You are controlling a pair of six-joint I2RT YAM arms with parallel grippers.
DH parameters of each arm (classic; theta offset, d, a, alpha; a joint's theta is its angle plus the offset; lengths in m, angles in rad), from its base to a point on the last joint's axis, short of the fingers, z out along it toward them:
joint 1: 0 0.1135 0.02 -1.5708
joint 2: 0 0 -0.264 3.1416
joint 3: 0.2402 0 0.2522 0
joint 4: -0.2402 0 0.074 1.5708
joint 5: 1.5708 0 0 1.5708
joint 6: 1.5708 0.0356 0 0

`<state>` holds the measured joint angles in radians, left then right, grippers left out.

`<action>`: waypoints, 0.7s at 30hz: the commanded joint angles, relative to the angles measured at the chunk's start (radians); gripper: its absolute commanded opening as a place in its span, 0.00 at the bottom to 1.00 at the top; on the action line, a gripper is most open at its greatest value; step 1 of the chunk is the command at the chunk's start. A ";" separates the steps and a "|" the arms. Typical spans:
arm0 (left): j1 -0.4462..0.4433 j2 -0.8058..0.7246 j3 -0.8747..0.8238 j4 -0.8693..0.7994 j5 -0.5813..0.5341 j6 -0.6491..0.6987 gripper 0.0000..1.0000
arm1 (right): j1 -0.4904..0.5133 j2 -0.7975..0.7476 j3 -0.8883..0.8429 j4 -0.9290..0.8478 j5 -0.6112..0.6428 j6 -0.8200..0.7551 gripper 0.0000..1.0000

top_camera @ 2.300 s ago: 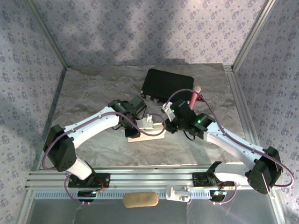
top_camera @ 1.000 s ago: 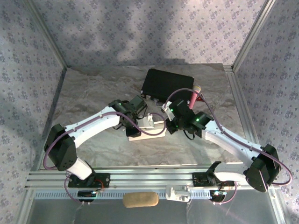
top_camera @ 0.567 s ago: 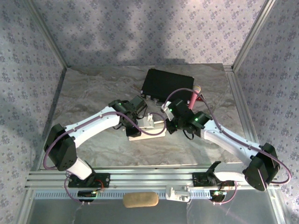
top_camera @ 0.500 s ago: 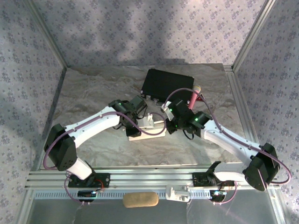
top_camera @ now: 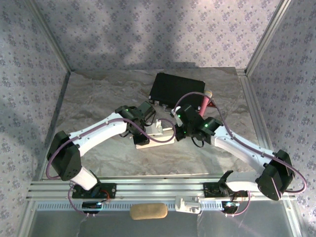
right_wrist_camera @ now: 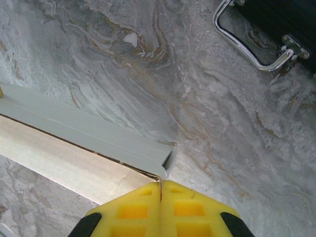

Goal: Fold the paper box

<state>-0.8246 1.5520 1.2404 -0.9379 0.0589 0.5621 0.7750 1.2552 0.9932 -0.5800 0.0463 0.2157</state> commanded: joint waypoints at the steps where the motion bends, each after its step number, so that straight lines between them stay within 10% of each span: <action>1: 0.007 0.040 -0.021 -0.007 -0.009 -0.029 0.31 | 0.020 -0.005 0.042 -0.015 -0.012 0.105 0.00; 21: 0.003 0.045 -0.022 -0.006 -0.013 -0.062 0.39 | 0.008 0.047 0.181 -0.162 -0.015 0.180 0.00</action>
<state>-0.8246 1.5757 1.2381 -0.9234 0.0582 0.5205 0.7891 1.2926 1.1259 -0.7086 0.0509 0.3817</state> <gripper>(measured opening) 0.386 0.050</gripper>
